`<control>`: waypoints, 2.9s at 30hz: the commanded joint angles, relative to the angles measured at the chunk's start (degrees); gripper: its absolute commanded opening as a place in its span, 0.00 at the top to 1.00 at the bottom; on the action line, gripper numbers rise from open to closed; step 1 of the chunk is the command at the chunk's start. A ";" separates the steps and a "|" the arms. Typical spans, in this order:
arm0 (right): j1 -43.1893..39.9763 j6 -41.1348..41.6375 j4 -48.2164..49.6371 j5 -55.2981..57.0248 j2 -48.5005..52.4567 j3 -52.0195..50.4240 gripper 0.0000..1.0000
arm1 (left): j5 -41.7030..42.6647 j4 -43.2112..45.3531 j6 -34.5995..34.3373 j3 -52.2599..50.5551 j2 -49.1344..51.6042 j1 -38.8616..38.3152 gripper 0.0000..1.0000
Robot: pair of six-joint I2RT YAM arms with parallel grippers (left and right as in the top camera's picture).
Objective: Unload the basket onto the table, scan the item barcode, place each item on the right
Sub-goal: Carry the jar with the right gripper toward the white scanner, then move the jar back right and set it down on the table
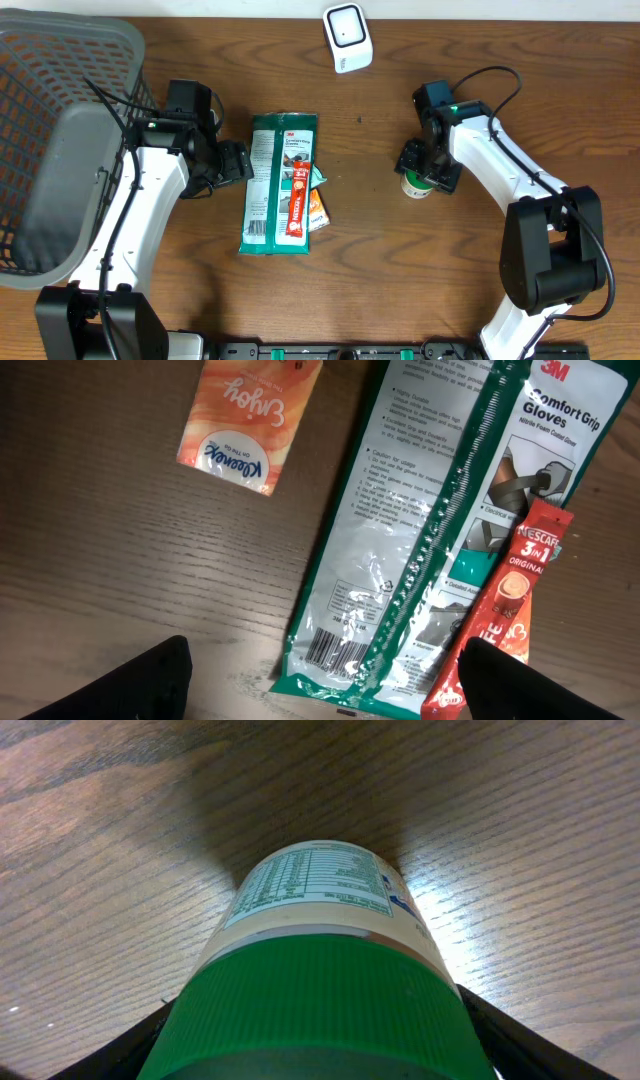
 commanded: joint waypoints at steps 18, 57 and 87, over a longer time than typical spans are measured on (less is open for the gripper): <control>1.84 -26.77 -18.99 -0.33 -7.13 29.99 0.63 | -0.15 -0.31 -0.13 -0.02 0.44 -0.02 0.14; 4.74 -30.36 82.47 0.15 30.32 28.30 0.61 | -0.17 -0.31 -0.13 -0.02 0.44 -0.02 0.14; -8.59 -37.62 -9.99 12.81 -4.20 27.63 0.88 | -0.17 -0.31 -0.13 -0.02 0.44 -0.02 0.14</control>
